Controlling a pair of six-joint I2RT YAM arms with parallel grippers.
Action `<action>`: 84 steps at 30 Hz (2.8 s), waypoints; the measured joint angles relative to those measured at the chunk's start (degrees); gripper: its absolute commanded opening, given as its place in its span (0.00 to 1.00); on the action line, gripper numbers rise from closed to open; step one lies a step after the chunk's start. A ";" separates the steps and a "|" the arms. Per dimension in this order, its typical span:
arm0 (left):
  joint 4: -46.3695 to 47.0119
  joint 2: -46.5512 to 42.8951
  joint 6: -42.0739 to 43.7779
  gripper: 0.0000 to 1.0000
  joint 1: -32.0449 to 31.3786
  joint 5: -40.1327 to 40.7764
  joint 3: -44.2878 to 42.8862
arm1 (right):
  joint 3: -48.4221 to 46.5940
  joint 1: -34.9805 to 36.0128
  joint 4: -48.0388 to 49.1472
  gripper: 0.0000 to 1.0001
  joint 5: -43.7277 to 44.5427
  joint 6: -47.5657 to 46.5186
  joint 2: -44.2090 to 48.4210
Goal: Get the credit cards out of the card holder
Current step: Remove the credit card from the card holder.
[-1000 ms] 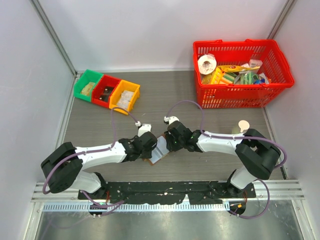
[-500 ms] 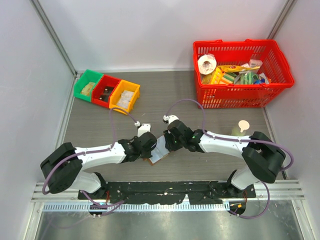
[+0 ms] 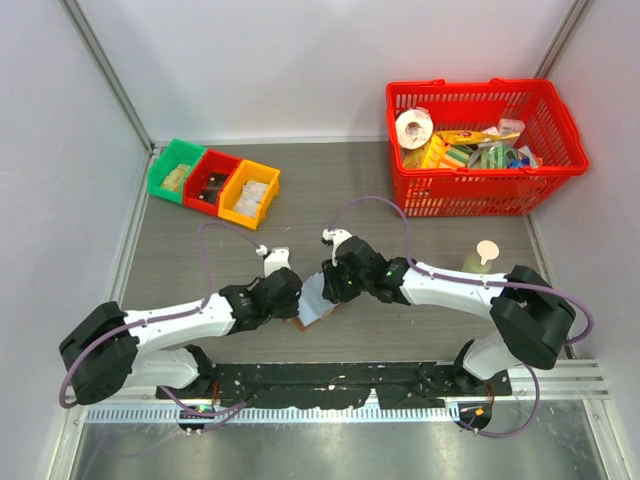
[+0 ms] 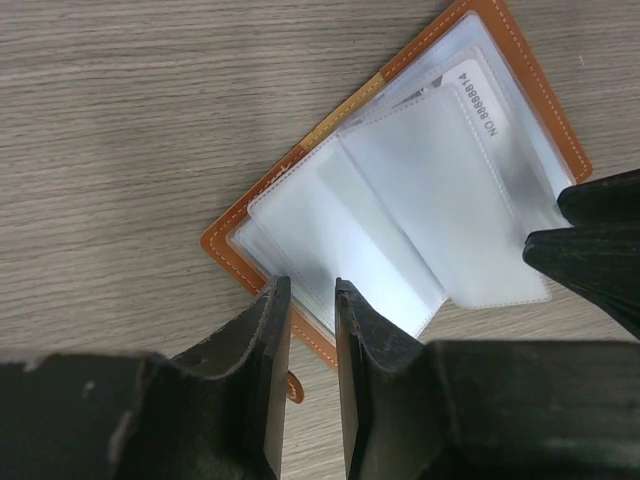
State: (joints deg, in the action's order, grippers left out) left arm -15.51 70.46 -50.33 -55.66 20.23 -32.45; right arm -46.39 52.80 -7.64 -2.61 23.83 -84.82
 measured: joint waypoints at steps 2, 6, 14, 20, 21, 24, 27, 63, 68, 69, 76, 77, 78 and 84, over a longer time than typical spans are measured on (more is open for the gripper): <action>0.31 -1.73 -0.63 0.30 0.00 0.39 1.03 | -0.02 0.09 0.55 0.31 -1.46 -0.09 -0.02; 0.57 -6.29 -2.25 0.34 0.00 1.53 3.43 | -0.26 0.85 1.62 0.23 -4.00 -0.28 -0.09; 3.06 -17.03 -5.14 0.44 0.00 3.37 7.67 | -0.33 1.18 3.30 0.14 -5.68 -0.15 -0.09; 3.30 -21.86 -6.10 0.49 0.00 3.76 8.07 | -0.33 1.22 2.45 0.15 -1.64 -0.13 -0.22; 3.41 -22.36 -6.16 0.49 0.00 3.74 8.07 | -0.33 1.22 2.25 0.17 -0.17 -0.15 -0.37; 5.11 -22.64 -6.47 0.49 0.00 3.21 8.07 | -0.28 1.05 1.36 0.23 4.59 0.09 -1.22; 9.57 -21.51 -7.43 0.49 0.00 2.36 8.44 | 0.28 -0.11 0.02 0.31 8.52 1.44 -1.42; 35.47 3.87 -18.56 0.46 9.66 -16.00 13.79 | 14.21 -9.73 27.36 0.21 -15.06 9.44 -5.99; 35.93 4.50 -19.08 0.45 9.66 -16.39 13.68 | 14.23 -9.81 28.52 0.20 -15.74 10.16 -6.73; 35.95 4.61 -19.30 0.45 9.66 -16.41 13.64 | 14.23 -9.81 28.72 0.20 -15.80 10.25 -6.84; 38.42 6.80 -20.68 0.36 9.68 -17.53 13.46 | 14.25 -9.92 29.20 0.20 -16.17 10.64 -7.13; 38.56 6.99 -21.00 0.34 9.70 -17.57 13.49 | 14.25 -9.94 29.27 0.20 -16.17 10.67 -7.17; 38.58 7.06 -21.20 0.31 9.77 -17.57 13.51 | 14.27 -9.99 29.27 0.20 -16.22 10.80 -7.19; 38.93 6.12 -21.44 0.13 9.99 -17.31 14.56 | 14.45 -10.12 29.75 0.19 -16.35 11.17 -7.39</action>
State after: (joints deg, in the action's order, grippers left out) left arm 23.42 76.58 -71.77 -45.67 2.92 -17.89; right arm -31.94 42.68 22.11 -18.96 35.00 -92.20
